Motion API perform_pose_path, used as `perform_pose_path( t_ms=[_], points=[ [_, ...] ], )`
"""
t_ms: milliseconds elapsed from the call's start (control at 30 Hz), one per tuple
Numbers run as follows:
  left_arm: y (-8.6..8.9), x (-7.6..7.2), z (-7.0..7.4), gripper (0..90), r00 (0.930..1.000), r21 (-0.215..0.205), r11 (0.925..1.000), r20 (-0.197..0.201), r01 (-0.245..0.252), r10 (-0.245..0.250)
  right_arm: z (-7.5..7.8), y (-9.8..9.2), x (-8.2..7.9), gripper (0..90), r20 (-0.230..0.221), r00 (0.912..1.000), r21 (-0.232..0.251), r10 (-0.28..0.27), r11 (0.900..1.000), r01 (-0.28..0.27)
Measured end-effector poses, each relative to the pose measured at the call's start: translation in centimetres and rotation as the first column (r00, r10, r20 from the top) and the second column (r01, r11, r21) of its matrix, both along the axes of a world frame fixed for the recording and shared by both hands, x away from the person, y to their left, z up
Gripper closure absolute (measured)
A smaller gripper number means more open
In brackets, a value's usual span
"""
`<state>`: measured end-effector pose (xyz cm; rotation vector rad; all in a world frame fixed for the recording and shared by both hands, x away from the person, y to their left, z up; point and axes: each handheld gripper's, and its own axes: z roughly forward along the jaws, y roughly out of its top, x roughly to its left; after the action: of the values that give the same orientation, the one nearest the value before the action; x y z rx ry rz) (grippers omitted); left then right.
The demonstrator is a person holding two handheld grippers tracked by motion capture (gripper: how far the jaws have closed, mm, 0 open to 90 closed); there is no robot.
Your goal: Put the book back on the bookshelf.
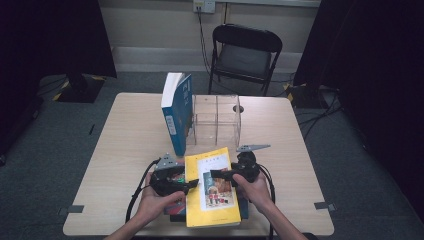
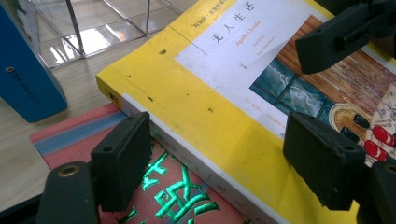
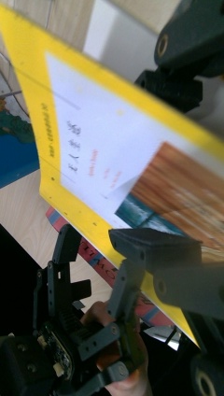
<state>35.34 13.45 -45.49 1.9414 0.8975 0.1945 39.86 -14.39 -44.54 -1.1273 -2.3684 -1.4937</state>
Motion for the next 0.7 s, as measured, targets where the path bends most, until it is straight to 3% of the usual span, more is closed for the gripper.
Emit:
perform_pose_path(
  t_ms=[100,167,300,433,600,700],
  points=[
    [0.0,0.0,0.0,23.5,1.0,-0.001,1.0,0.001,0.001,-0.001,0.0,0.5,0.1,44.3,0.023,0.9997,-0.024,-0.001,1.0,0.001],
    [0.1,-0.1,-0.1,23.5,1.0,-0.009,1.0,0.005,-0.001,0.001,0.0,0.4,0.1,54.7,0.018,0.9998,-0.031,0.0,1.0,0.0],
    [0.2,-0.1,-0.2,24.4,0.9999,-0.018,0.9998,0.012,-0.005,0.005,-0.2,0.1,0.0,63.9,-0.013,0.9996,0.012,0.023,1.0,-0.023],
    [0.4,0.0,-0.2,26.8,1.0,-0.038,0.9993,0.001,-0.006,0.006,0.1,-0.1,-0.1,73.4,-0.004,0.9996,0.034,0.029,0.999,-0.029],
    [0.8,0.1,0.0,27.0,0.9994,-0.066,0.9978,-0.034,0.007,-0.009,1.0,-0.1,-0.8,76.8,0.042,0.9982,0.035,0.043,0.998,-0.045],
    [0.9,0.3,0.0,26.5,0.9983,-0.105,0.9944,-0.056,0.012,-0.018,1.3,-0.2,-1.3,77.3,0.077,0.9962,0.045,0.039,0.998,-0.043]
  ],
)
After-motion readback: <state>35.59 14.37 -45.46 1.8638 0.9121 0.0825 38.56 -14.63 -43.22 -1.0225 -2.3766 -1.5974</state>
